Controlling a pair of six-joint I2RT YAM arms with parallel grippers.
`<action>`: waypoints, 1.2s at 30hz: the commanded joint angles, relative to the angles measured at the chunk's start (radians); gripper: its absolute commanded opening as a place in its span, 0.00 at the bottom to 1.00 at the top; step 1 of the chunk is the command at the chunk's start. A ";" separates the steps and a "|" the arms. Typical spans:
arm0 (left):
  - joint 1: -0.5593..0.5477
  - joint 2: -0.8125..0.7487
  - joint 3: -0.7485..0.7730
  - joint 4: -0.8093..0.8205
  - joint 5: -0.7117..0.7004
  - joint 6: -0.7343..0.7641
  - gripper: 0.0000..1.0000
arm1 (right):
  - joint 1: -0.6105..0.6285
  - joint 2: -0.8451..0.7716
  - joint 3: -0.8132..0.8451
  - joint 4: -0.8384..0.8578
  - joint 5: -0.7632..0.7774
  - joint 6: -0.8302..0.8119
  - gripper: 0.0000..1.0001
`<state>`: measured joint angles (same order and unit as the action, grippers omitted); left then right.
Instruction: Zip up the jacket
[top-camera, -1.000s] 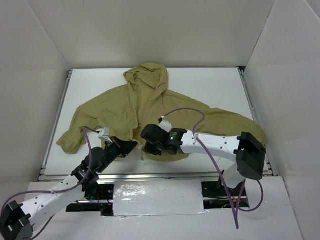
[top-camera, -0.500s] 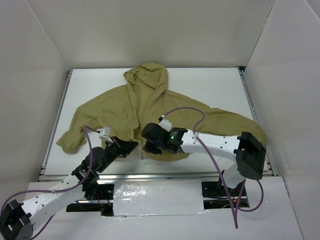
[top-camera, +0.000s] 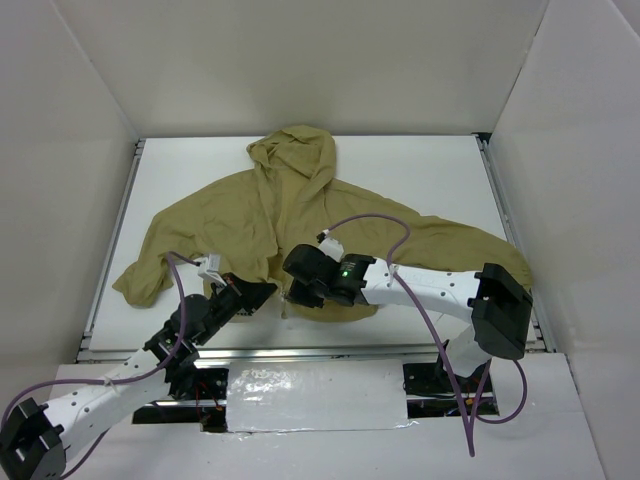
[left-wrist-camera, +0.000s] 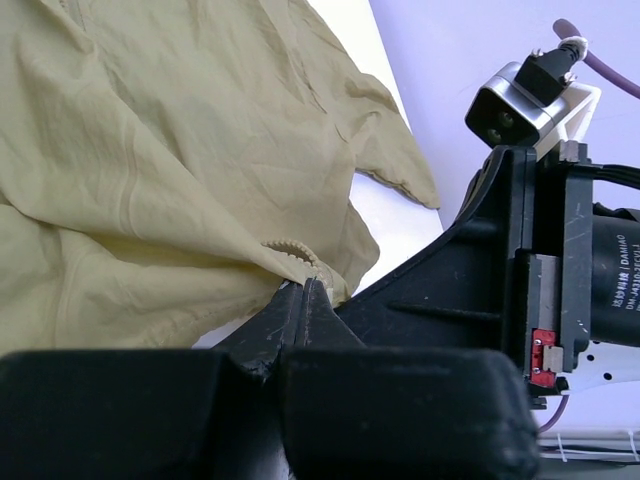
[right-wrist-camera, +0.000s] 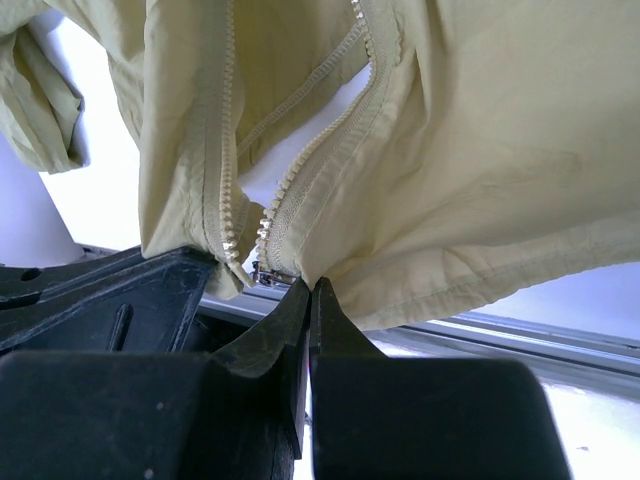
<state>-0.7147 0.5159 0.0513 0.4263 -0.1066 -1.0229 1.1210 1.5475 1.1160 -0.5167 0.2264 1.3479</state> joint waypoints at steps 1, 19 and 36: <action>-0.003 -0.004 -0.001 0.048 -0.014 0.018 0.00 | -0.007 -0.043 -0.005 0.027 0.005 0.003 0.00; -0.071 -0.025 0.012 0.035 -0.145 0.109 0.00 | -0.006 -0.030 0.039 -0.046 -0.019 0.025 0.00; -0.157 -0.080 0.013 -0.001 -0.288 0.162 0.00 | -0.006 0.014 0.088 -0.105 -0.035 0.026 0.00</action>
<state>-0.8631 0.4545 0.0502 0.4000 -0.3492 -0.8906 1.1210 1.5539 1.1690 -0.5938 0.1825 1.3643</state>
